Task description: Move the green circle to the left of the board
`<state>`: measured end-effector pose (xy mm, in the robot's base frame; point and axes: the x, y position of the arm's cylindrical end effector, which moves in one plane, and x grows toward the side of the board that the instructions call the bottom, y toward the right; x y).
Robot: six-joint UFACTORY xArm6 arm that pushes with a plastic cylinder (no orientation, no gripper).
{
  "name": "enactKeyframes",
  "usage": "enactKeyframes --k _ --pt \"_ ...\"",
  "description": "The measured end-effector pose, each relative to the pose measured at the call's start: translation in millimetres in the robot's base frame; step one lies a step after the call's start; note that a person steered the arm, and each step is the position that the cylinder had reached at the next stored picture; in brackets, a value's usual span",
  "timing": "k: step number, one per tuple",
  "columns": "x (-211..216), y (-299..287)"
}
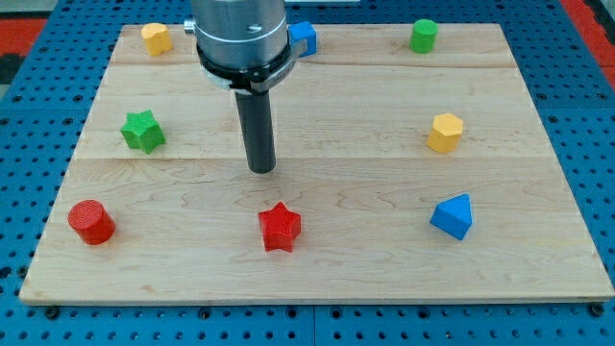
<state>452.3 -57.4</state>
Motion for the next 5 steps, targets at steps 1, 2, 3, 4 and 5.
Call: enactKeyframes --k 1,2,3,4,5 --pt "-4.4 2.0" --pt "-10.9 35.6" --pt "-36.0 125.1" --pt "-62.2 200.7" --pt "-141.2 220.6"
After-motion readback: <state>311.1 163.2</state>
